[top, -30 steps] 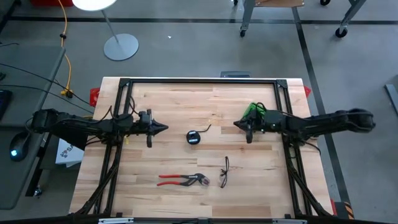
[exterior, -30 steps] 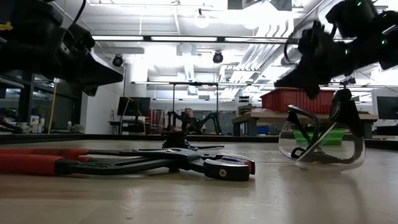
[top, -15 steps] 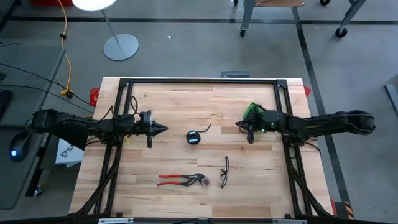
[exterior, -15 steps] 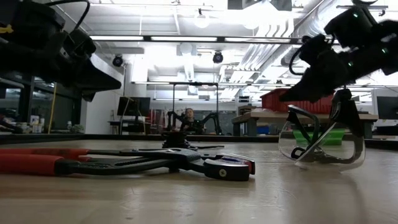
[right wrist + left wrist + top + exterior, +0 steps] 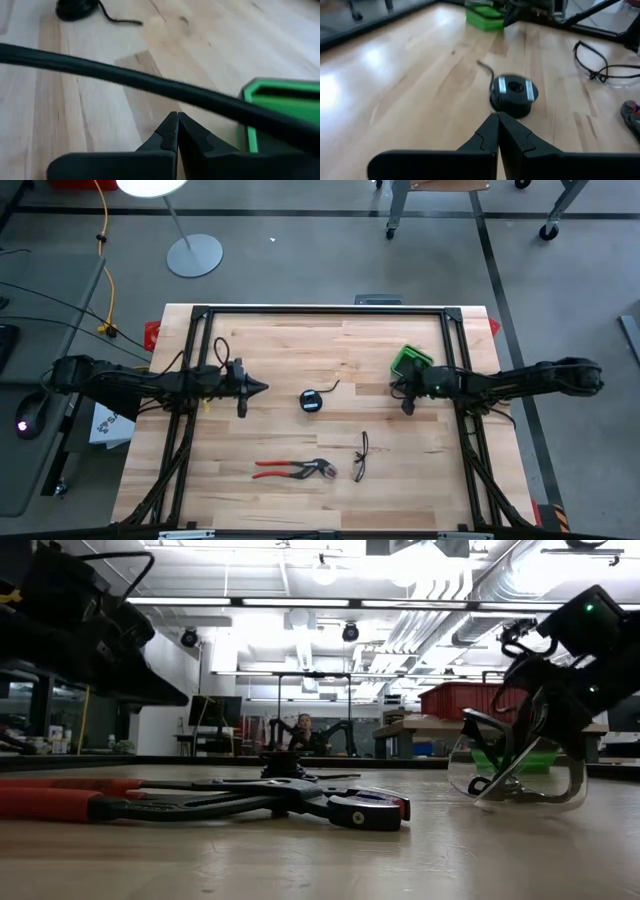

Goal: Coil cords
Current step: Return to Home Position

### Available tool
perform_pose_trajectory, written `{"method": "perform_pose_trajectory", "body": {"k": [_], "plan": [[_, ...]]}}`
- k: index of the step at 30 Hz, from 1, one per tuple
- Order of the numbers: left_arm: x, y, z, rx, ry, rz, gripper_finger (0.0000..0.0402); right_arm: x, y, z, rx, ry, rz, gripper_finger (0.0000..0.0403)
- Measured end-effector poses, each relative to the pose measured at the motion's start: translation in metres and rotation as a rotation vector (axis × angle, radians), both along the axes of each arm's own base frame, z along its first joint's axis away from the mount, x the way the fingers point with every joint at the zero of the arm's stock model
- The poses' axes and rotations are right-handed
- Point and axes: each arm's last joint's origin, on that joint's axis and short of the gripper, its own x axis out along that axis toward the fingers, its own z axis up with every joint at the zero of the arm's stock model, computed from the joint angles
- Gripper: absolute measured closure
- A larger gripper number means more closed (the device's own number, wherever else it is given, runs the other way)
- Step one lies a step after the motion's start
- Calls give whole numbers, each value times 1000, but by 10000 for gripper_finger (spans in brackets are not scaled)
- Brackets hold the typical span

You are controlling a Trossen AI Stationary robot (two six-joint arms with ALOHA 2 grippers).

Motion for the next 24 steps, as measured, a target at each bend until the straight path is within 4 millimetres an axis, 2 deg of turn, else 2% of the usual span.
{"method": "perform_pose_trajectory", "body": {"k": [5,15,20,24], "plan": [[-1,0,-4,-20,39,6,401,-4,1,-6,35,73,-4,403],[-1,0,-4,-21,41,6,401,-5,1,-5,38,67,-4,403],[-6,0,2,-18,1,6,401,-9,2,8,16,-29,-6,402],[-12,-1,11,-13,-78,5,401,-14,2,24,-7,-173,-4,402]]}}
